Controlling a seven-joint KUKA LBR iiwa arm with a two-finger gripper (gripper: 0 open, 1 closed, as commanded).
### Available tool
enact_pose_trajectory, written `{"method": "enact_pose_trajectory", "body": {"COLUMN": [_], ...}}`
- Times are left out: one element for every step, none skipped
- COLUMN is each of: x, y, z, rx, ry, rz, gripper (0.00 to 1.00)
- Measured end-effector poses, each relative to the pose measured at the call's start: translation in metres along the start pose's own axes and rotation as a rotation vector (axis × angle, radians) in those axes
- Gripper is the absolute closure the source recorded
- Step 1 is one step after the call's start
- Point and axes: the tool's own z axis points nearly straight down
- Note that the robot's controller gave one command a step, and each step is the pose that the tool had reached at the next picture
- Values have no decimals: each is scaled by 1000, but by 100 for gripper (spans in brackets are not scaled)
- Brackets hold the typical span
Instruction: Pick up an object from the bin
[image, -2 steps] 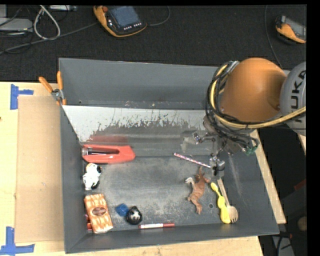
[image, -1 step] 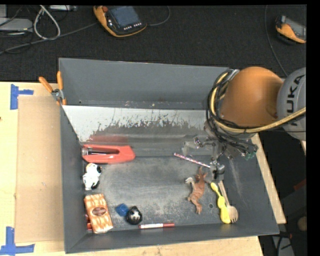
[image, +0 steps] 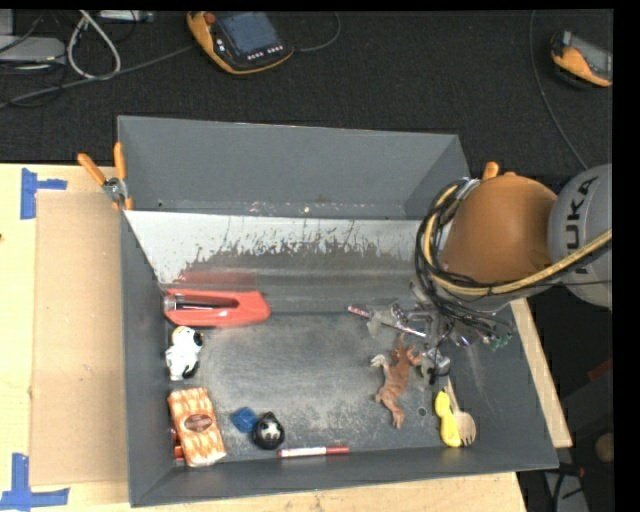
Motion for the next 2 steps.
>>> {"method": "enact_pose_trajectory", "body": {"x": [43,31], "y": [-15,-66], "z": [59,55], "rx": [-9,-3], "ry": [6,-8], "rz": [-180,-87], "gripper": [0,100]}}
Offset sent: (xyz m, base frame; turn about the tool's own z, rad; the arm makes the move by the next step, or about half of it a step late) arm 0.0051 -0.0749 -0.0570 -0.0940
